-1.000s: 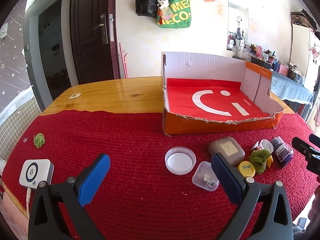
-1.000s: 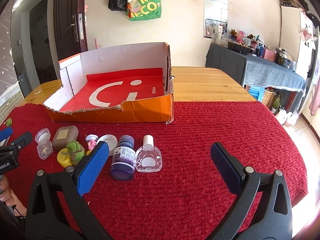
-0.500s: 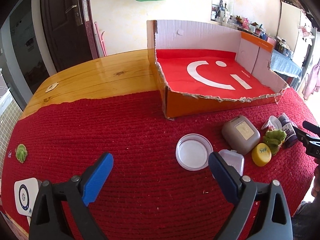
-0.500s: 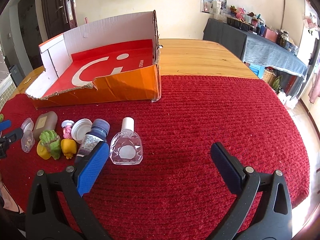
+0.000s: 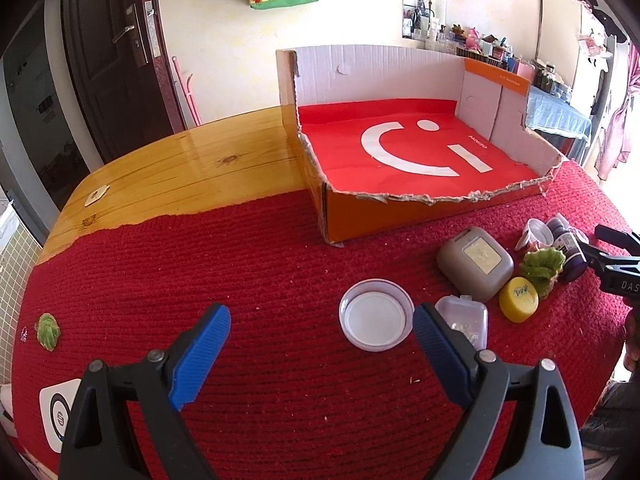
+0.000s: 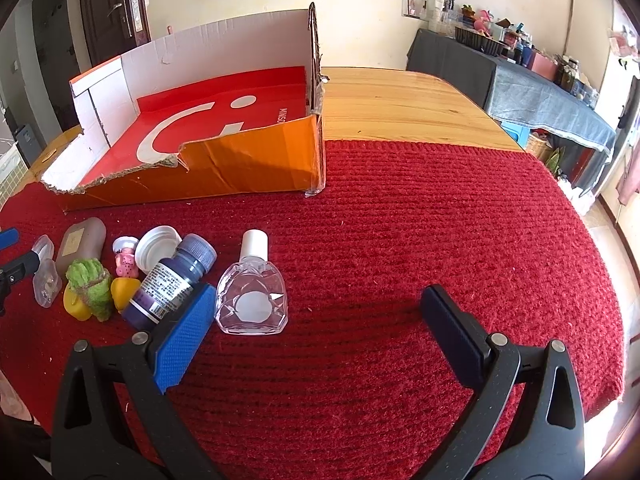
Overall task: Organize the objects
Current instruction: 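Move the right gripper toward the clear glass perfume bottle, then grasp the clear perfume bottle with the right gripper while the left gripper grasps the round clear dish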
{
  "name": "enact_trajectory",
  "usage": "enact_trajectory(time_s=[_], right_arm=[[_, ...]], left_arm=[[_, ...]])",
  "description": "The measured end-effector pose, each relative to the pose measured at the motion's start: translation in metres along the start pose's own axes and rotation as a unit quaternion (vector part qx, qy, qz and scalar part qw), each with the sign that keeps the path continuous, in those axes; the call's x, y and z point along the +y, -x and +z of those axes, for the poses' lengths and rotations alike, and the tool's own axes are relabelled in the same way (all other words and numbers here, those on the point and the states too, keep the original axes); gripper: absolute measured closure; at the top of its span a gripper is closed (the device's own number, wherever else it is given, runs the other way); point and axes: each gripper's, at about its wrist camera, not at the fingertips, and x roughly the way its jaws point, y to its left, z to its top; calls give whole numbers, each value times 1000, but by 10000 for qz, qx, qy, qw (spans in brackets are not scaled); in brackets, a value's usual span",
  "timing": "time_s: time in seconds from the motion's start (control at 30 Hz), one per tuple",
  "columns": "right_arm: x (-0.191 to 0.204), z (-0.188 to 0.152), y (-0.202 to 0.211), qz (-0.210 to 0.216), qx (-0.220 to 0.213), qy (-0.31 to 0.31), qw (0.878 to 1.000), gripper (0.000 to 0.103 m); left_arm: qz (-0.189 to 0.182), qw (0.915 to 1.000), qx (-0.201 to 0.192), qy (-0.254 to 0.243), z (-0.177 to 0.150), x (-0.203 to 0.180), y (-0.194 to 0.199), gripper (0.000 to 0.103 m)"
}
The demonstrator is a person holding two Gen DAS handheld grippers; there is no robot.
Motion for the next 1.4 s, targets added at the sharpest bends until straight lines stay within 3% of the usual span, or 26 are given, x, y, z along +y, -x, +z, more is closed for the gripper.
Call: enact_trajectory(time_s=[0.27, 0.4, 0.47, 0.67, 0.7, 0.77, 0.8, 1.13, 1.4], right_arm=[[2, -2, 0, 49, -24, 44, 10000, 0], [6, -1, -2, -7, -48, 172, 9998, 1], [9, -1, -2, -42, -108, 258, 9996, 6], [18, -2, 1, 153, -236, 455, 9986, 35], [19, -3, 2, 207, -246, 471, 9984, 40], [22, -4, 4, 304, -286, 525, 9977, 58], [22, -5, 5, 357, -313, 535, 9974, 72], [20, 9, 35, 473, -834, 503, 9941, 71], [22, 13, 36, 598, -857, 507, 9932, 71]], left_arm=[[-124, 9995, 168, -217, -7, -7, -10, 14], [-270, 9994, 131, -168, -4, -8, -14, 22], [-365, 9991, 123, -149, -3, -9, -16, 29], [-578, 9980, 32, -265, -4, -15, -12, 52], [-629, 9976, 2, -276, -5, -15, -11, 61], [-676, 9974, -43, -263, -6, -16, -9, 61], [-667, 9975, -73, -232, -7, -17, -8, 61], [-725, 9956, -575, -164, 4, -22, 23, 61], [-758, 9946, -705, -78, 11, -23, 31, 62]])
